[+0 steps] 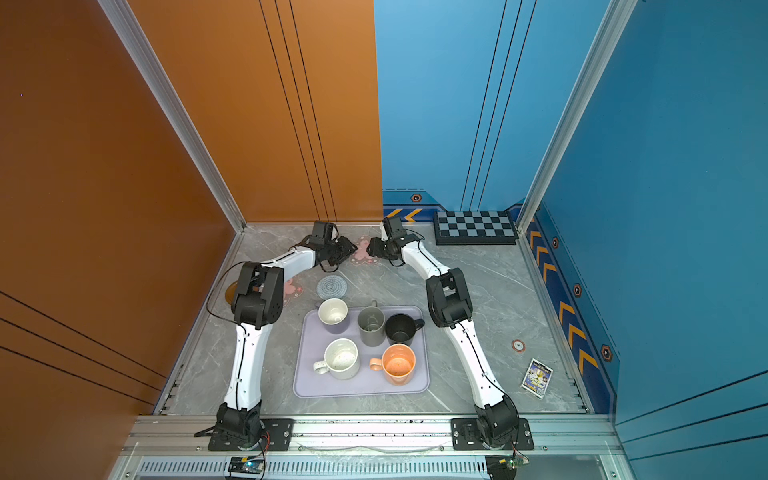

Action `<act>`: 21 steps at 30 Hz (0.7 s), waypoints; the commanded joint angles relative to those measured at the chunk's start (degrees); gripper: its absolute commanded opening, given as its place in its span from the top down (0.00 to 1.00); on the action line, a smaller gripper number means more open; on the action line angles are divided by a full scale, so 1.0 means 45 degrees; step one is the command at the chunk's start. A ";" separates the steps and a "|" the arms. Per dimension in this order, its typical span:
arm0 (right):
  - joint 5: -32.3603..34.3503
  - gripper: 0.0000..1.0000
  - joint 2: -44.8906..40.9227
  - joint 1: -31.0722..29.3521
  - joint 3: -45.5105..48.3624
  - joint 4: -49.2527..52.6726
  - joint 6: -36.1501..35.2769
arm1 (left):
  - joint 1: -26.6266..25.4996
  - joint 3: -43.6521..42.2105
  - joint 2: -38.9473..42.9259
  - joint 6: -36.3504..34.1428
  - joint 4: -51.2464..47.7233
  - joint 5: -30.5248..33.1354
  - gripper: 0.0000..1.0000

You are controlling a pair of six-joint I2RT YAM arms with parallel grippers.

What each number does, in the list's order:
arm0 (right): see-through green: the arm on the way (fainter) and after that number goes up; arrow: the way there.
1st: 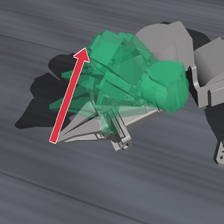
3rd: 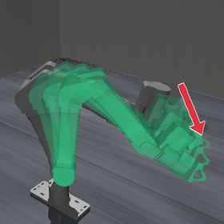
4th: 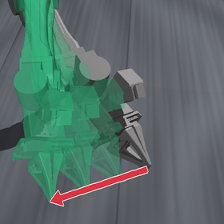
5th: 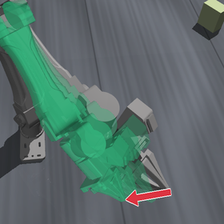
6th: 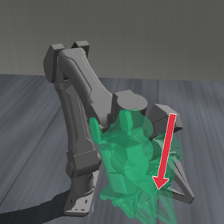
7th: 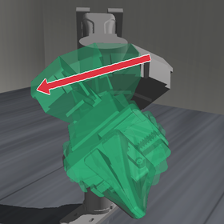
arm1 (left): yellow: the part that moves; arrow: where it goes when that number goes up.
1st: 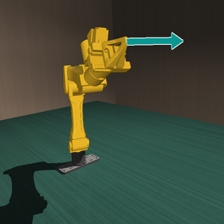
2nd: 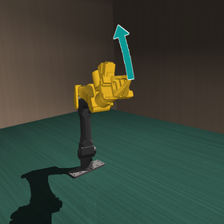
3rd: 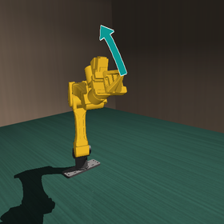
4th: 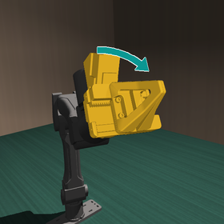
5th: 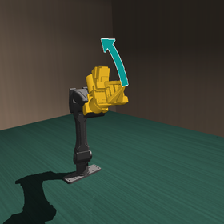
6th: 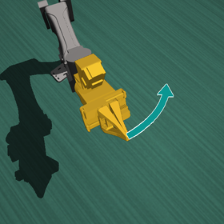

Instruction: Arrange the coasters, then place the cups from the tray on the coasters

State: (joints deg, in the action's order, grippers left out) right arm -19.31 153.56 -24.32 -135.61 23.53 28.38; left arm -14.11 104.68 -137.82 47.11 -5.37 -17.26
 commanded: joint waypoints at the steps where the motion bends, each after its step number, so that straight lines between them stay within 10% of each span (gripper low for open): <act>1: -0.0296 0.41 0.0692 -0.0319 0.0351 0.1002 0.0129 | 0.0194 -0.0226 -0.0503 0.0175 -0.1321 -0.0322 0.50; 21: 0.0938 0.31 -0.2617 0.0540 0.2731 0.1451 -0.2074 | 0.0929 -0.0245 0.2174 -0.1878 -0.3754 0.1488 0.47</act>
State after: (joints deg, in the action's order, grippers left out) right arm -17.74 146.58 -22.52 -126.19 26.00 21.78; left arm -10.74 105.03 -134.08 42.22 -16.64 -13.93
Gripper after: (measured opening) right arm 0.693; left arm 0.530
